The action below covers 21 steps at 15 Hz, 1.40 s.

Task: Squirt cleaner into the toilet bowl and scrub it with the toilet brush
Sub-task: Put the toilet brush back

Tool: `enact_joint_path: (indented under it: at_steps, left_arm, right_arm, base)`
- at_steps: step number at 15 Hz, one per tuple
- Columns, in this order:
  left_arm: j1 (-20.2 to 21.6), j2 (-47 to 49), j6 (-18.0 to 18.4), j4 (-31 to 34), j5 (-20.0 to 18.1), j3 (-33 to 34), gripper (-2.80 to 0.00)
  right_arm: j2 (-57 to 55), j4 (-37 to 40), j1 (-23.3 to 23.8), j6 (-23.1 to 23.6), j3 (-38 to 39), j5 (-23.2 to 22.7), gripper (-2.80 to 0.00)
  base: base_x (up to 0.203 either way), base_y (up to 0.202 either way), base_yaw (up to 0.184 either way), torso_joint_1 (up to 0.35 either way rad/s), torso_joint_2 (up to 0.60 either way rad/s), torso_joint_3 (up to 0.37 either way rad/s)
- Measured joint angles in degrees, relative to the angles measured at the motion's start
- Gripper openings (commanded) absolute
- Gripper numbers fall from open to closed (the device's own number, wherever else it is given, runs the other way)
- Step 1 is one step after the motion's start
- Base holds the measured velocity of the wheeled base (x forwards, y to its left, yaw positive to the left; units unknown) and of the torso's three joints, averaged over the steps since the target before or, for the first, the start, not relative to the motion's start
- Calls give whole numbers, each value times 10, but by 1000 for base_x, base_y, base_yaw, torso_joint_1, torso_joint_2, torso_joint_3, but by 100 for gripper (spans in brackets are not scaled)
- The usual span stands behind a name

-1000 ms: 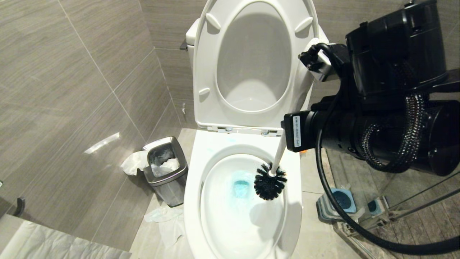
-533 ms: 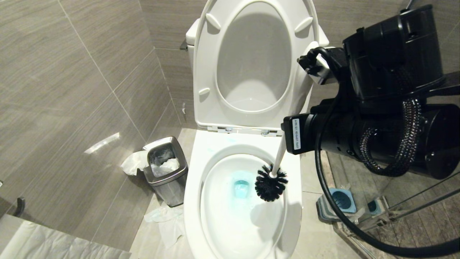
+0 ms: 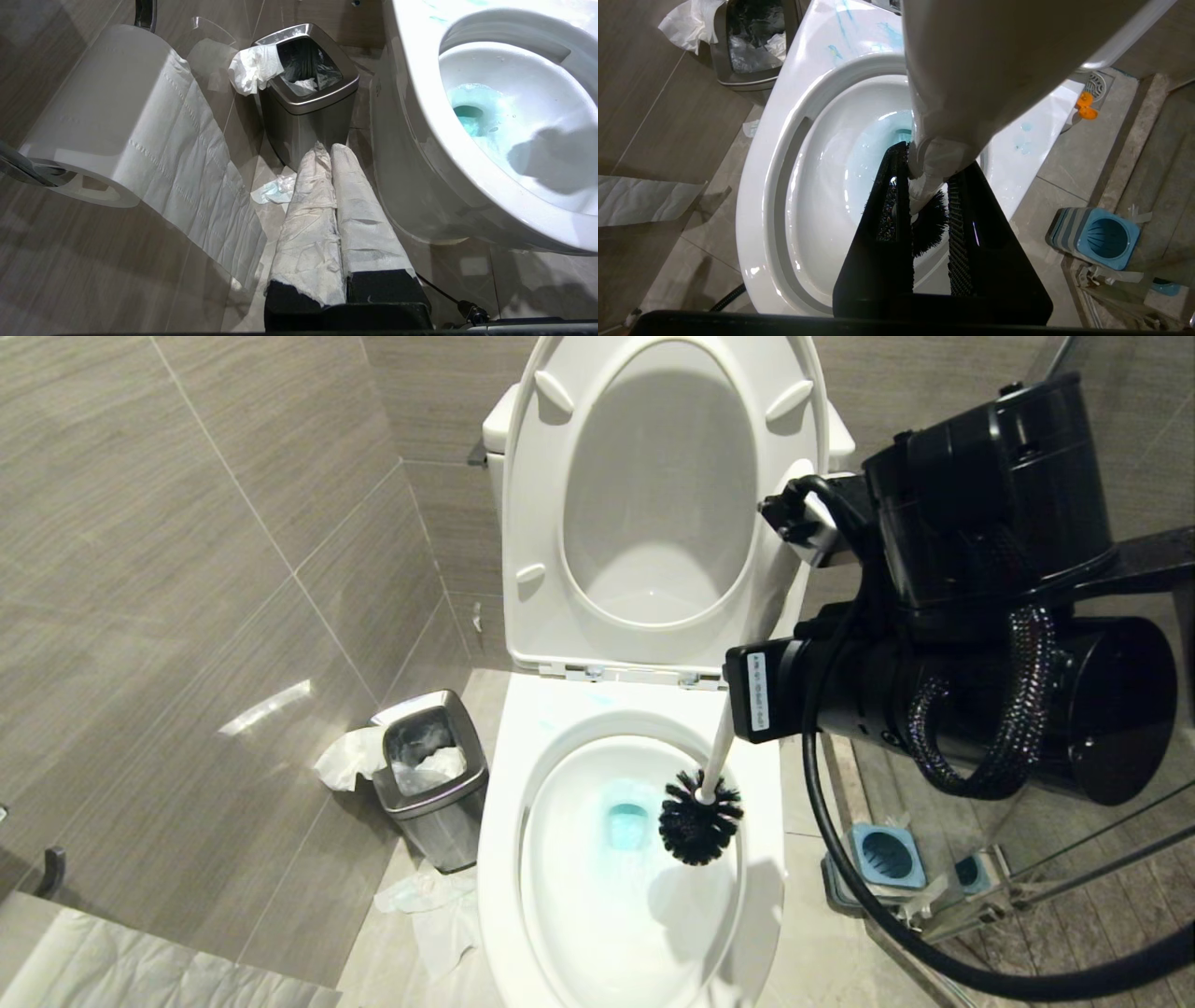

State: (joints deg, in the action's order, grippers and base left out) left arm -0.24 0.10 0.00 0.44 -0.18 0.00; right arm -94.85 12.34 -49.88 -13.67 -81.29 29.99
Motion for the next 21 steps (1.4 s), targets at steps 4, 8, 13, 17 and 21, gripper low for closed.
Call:
enact_joint_path:
  at_steps: [4,8,13,17,21]
  left_arm:
    - [0,0,0,0,0,0,-280]
    - [0,0,0,0,0,0,-280]
    - [0,0,0,0,0,0,-280]
    - [0,0,0,0,0,0,-280]
    - [0,0,0,0,0,0,-280]
  right_arm:
    - [-4,-1,0,-1,0,-1,-280]
    - [-9,-2,0,-2,-2,-3,-280]
    - [-14,-2,0,3,-3,-3,-280]
    - [-23,-2,0,4,-14,-1,-280]
    - [-28,-2,-1,3,-18,11,-280]
  base:
    - [0,0,0,0,0,0]
    - [0,0,0,0,0,0]
    - [0,0,0,0,0,0]
    - [0,0,0,0,0,0]
    - [0,0,0,0,0,0]
